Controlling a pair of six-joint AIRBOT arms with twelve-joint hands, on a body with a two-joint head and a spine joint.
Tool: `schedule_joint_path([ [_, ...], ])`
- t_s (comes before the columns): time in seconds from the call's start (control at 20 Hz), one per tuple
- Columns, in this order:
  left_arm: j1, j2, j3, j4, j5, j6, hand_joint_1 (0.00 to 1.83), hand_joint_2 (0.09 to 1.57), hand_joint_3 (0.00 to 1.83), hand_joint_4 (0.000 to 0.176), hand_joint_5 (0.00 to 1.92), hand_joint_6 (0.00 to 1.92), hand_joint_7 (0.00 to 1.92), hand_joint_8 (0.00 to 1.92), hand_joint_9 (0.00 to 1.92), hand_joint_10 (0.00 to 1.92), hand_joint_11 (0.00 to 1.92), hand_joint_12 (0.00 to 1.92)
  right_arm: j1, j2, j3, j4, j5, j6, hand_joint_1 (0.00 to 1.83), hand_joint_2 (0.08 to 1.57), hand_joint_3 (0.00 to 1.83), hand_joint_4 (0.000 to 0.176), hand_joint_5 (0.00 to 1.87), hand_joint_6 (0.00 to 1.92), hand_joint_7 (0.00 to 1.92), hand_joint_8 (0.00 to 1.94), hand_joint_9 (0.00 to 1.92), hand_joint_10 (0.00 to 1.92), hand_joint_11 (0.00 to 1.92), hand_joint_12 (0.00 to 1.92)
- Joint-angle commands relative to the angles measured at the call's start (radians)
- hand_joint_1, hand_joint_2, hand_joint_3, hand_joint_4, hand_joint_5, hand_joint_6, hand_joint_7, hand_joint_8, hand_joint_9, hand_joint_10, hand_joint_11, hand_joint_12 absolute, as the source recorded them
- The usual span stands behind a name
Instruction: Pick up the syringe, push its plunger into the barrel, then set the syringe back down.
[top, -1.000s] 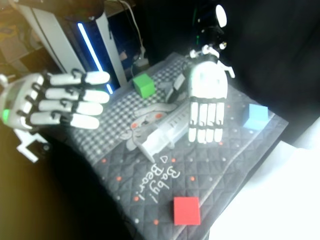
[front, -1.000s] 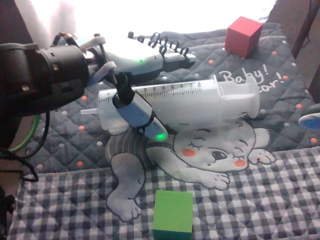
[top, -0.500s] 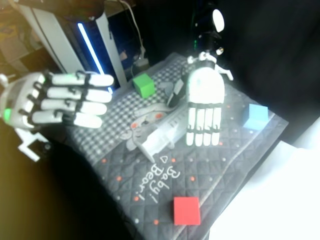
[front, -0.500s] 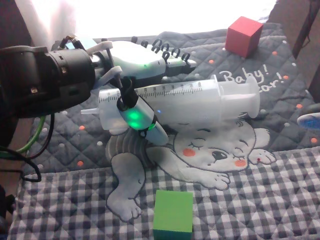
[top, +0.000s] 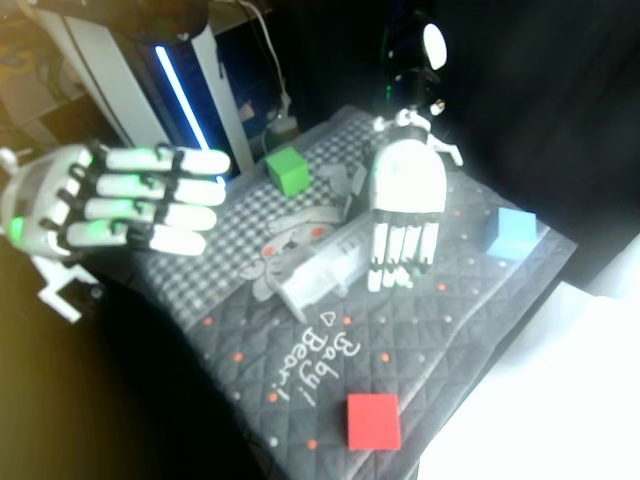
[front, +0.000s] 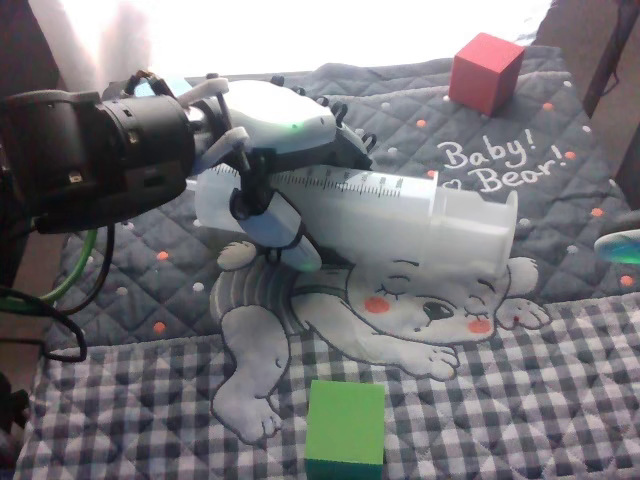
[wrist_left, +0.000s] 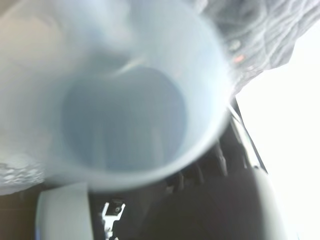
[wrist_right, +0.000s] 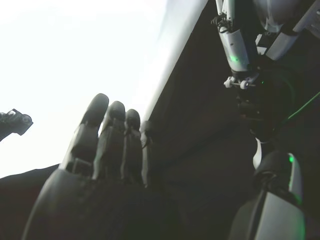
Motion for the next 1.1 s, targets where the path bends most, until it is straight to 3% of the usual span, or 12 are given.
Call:
schedule_joint_path([
  [0.0,-0.001,-0.006,0.006,0.007,-0.05,0.008,1.48,1.13,0.01,0.0,0.92,0.04,0.85,1.04,0.88,1.37,0.84,1.52,0.015,0.003,0.001,0.011,0.124,0.007,0.64,0.68,0.0,0.006,0.22,0.0,0.27,0.0,0.23,0.0,0.0,0.64],
  [0.05,-0.001,-0.007,0.009,0.005,-0.05,0.008,1.4,1.12,0.03,0.0,0.89,0.68,0.94,1.06,0.91,1.39,0.91,1.53,0.015,0.003,0.001,0.011,0.124,0.007,0.59,0.7,0.0,0.012,0.23,0.0,0.28,0.0,0.24,0.0,0.0,0.65],
  [0.1,-0.003,-0.007,0.013,-0.002,-0.051,0.008,1.38,1.14,0.01,0.0,0.88,0.82,0.94,1.11,0.89,1.46,0.93,1.61,0.015,0.003,0.001,0.011,0.124,0.007,0.55,0.72,0.01,0.027,0.24,0.0,0.28,0.0,0.24,0.0,0.0,0.66],
  [0.15,-0.004,-0.007,0.016,-0.008,-0.053,0.008,1.38,1.15,0.0,0.0,0.91,0.81,0.94,1.15,0.85,1.51,0.93,1.71,0.015,0.003,0.001,0.011,0.124,0.007,0.51,0.73,0.02,0.031,0.24,0.0,0.28,0.0,0.24,0.0,0.0,0.65],
  [0.2,-0.007,-0.006,0.02,-0.018,-0.059,0.008,1.29,1.12,0.0,0.0,0.99,0.76,0.98,1.25,0.98,1.59,1.02,1.84,0.015,0.003,0.001,0.011,0.124,0.007,0.56,0.7,0.0,0.037,0.25,0.01,0.28,0.0,0.24,0.0,0.0,0.65],
  [0.35,-0.016,-0.002,0.032,-0.052,-0.078,0.008,1.27,1.14,0.01,0.0,0.98,0.83,0.92,1.4,1.15,1.73,1.18,1.92,0.014,0.003,0.001,0.012,0.124,0.008,0.59,0.7,0.0,0.041,0.25,0.01,0.28,0.0,0.24,0.0,0.0,0.66],
  [0.4,-0.019,0.003,0.038,-0.078,-0.092,0.008,1.36,0.82,0.78,0.0,0.86,1.16,0.88,1.6,0.91,1.82,1.18,1.92,0.014,0.002,0.001,0.012,0.124,0.008,0.59,0.68,0.0,0.045,0.25,0.01,0.29,0.0,0.24,0.0,0.0,0.65],
  [0.55,-0.018,0.013,0.052,-0.151,-0.131,0.008,1.22,0.77,1.03,0.0,0.79,1.42,0.86,1.88,1.24,1.92,1.29,1.92,0.014,0.001,0.001,0.013,0.124,0.012,0.6,0.65,0.0,0.044,0.26,0.0,0.29,0.0,0.25,0.0,0.0,0.66],
  [0.65,-0.019,0.024,0.053,-0.184,-0.157,0.007,1.21,0.83,0.93,0.0,0.79,1.38,0.79,1.92,1.3,1.92,1.3,1.92,0.014,-0.001,0.001,0.014,0.124,0.014,0.59,0.65,0.0,0.055,0.25,0.0,0.28,0.0,0.25,0.0,0.0,0.66],
  [0.85,-0.029,0.048,0.056,-0.251,-0.211,0.007,1.21,0.79,1.01,0.0,0.81,1.39,0.81,1.92,1.39,1.92,1.43,1.92,0.014,-0.014,0.001,0.024,0.124,0.016,0.62,0.66,0.0,0.03,0.25,0.0,0.26,0.0,0.23,0.0,0.0,0.58],
  [0.95,-0.029,0.059,0.058,-0.29,-0.242,0.007,1.22,0.77,1.05,0.0,0.81,1.42,0.84,1.92,1.41,1.92,1.43,1.92,0.014,-0.019,0.002,0.026,0.125,0.017,0.64,0.64,0.0,0.041,0.23,0.0,0.24,0.0,0.22,0.0,0.0,0.54],
  [1.05,-0.026,0.068,0.06,-0.333,-0.276,0.007,1.22,0.76,1.07,0.0,0.81,1.42,0.85,1.92,1.42,1.92,1.45,1.92,0.014,-0.028,0.003,0.032,0.127,0.017,0.6,0.66,0.0,0.03,0.21,0.0,0.2,0.0,0.18,0.0,0.0,0.51],
])
